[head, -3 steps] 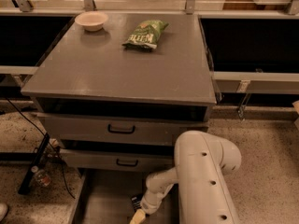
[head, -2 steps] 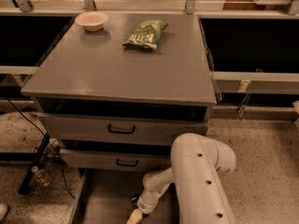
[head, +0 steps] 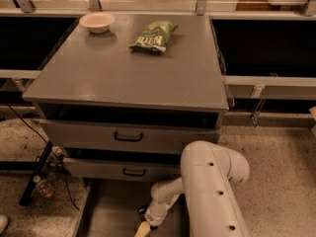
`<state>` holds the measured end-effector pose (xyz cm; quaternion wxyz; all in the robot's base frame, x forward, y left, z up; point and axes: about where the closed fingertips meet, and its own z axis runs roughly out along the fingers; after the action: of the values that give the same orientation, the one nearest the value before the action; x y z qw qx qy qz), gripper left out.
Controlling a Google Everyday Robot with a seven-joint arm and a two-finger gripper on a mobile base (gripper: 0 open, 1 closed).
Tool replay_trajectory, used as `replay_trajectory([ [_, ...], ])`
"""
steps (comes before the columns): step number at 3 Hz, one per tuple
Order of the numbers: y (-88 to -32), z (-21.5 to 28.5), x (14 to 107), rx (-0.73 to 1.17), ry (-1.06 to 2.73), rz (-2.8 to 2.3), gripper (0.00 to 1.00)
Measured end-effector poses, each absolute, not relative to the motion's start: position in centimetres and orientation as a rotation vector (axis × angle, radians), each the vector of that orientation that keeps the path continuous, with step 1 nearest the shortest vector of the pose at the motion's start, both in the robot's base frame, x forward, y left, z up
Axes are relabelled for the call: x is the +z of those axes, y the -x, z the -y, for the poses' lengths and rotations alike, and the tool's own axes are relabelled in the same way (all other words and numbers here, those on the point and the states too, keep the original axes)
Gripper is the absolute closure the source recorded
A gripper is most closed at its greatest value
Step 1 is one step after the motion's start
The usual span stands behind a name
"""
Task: Pick rxbar blueberry from bottom drawer and place on counter
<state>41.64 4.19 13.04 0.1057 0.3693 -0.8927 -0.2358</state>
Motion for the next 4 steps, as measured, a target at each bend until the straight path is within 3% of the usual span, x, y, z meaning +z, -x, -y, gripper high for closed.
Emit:
replay_trajectory([
  [1, -41.64, -4.19, 13.04, -0.695, -1.088, 2.630, 0.29],
  [2, -41.64, -4.19, 13.04, -0.695, -1.088, 2.630, 0.21],
  [4, -41.63, -4.19, 13.03, -0.695, -1.088, 2.630, 0.27],
])
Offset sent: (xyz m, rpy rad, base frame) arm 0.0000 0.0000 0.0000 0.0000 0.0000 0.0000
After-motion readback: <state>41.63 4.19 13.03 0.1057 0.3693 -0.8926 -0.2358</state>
